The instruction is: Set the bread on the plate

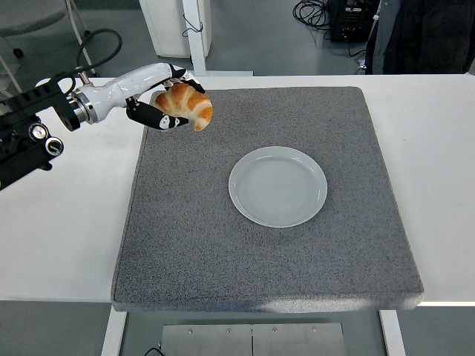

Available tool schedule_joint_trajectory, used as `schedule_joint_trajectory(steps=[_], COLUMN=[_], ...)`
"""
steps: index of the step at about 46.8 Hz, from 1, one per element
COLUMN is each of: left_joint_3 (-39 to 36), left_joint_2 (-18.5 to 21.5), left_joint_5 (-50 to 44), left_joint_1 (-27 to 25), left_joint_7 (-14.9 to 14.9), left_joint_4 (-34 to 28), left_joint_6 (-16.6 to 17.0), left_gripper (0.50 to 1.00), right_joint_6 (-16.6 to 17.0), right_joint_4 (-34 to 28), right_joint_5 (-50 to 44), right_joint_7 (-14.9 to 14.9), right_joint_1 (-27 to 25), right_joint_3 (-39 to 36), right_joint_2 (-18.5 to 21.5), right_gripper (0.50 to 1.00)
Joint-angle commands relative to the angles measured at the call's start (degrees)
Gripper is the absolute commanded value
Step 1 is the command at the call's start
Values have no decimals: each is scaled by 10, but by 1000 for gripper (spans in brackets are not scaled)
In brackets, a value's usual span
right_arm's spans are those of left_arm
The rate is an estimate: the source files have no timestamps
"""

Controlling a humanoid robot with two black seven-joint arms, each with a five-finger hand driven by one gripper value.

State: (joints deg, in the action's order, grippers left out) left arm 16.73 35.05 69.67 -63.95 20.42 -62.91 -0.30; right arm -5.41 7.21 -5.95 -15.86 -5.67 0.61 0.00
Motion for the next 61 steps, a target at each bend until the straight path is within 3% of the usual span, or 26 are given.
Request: schedule_joint_trajectory(steps=[1,16,27,41,61], left_joint_3=[0,3,0,-30,-77], left_joint_2=[11,28,21,-39,-169], left_joint_5=[-8,-28,-32,-30,6], left_joint_1=[-25,-91,-131,-182,-186], left_joint_7=[0,0,-6,-7,-15], left_joint_4=[1,-19,-36,-38,-6], left_joint_6=[-22,-84,-88,-94,-73], left_gripper=[500,500,500,500,500], right_joint_6=[0,0,0,0,0], right_joint_4=[0,0,0,0,0], right_joint_5=[0,0,1,0,0], right_joint_7=[-1,-1,-1,0,-1], right_joint_1=[0,0,0,0,0], right_joint_3=[0,0,0,0,0], right_joint_2=[0,0,0,0,0], right_gripper=[1000,1000,1000,1000,1000])
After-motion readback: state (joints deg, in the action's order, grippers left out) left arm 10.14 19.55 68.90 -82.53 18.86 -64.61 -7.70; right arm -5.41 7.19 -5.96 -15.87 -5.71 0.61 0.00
